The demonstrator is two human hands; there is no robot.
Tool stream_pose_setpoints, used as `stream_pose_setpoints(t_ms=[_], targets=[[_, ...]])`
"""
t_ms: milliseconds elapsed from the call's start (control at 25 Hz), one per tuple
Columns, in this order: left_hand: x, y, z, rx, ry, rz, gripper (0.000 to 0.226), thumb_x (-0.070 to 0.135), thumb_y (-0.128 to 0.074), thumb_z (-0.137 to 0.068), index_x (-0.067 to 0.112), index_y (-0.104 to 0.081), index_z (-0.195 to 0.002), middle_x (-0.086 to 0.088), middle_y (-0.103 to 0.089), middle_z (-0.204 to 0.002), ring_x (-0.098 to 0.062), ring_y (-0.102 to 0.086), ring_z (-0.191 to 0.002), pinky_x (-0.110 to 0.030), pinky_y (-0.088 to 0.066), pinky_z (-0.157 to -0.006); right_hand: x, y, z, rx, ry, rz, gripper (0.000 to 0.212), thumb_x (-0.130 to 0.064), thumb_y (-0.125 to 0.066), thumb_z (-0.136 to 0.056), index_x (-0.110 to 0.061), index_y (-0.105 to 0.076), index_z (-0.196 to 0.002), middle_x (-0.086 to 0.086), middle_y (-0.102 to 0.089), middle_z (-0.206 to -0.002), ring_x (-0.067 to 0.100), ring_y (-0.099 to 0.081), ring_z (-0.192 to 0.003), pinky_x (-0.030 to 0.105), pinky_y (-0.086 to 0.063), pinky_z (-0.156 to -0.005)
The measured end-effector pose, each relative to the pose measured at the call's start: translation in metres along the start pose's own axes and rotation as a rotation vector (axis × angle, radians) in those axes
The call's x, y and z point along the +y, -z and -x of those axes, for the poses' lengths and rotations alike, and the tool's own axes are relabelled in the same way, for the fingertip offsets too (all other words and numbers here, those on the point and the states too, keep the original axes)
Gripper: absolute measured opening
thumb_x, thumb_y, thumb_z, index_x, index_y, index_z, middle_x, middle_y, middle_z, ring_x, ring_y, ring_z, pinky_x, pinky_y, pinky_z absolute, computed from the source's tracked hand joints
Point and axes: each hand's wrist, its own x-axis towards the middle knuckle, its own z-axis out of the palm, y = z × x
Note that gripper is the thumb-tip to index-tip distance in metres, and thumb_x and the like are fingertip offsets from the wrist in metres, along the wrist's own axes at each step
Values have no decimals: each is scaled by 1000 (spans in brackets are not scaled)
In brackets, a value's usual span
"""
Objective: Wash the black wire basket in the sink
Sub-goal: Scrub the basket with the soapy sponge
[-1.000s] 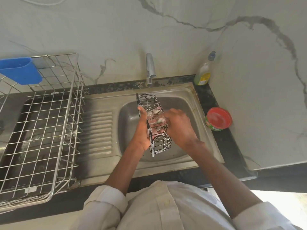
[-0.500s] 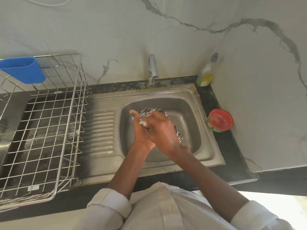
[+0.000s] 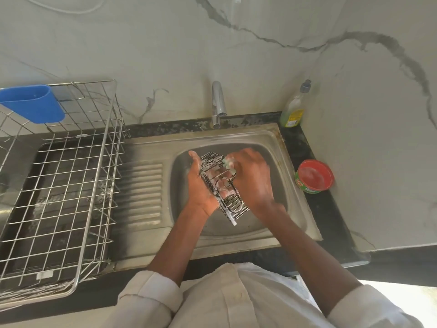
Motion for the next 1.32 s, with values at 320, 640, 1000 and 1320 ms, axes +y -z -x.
stream_pose_setpoints(t_ms=[320,640,1000,1320], targets=[[0,1,8,2,-9,11,112,92,-48,-84,-5,-65,-137,-33,-59,-143,-44,-63,-122,-60,-50,-107,5,4,39,-42,-34,-91,31,17,-61,-81,-10,-73,-93,2,-70,-92,22,-65,-79,37,-55,-62],[7,2,6,62,-48,79,104,89,-59,-77,-2,-69,-127,-29,-68,-129,-43,-68,-114,-53,-57,-97,1,2,45,-155,64,46,43,22,-64,-72,-9,-71,-102,6,-69,-97,27,-65,-86,38,-57,-65],[-1,-3,22,-3,-6,43,104,91,-41,-88,0,-75,-126,-27,-65,-139,-43,-68,-121,-63,-51,-104,-18,0,-6,-29,-57,-147,36,20,-57,-86,-6,-74,-102,5,-73,-99,19,-69,-86,32,-61,-74],[12,25,15,-54,-15,161,85,71,-55,-95,0,-58,-142,-30,-63,-136,-46,-59,-129,-77,-33,-114,40,14,45,-310,-444,-216,30,0,-59,-97,-21,-73,-114,-8,-73,-97,9,-68,-94,18,-50,-73]])
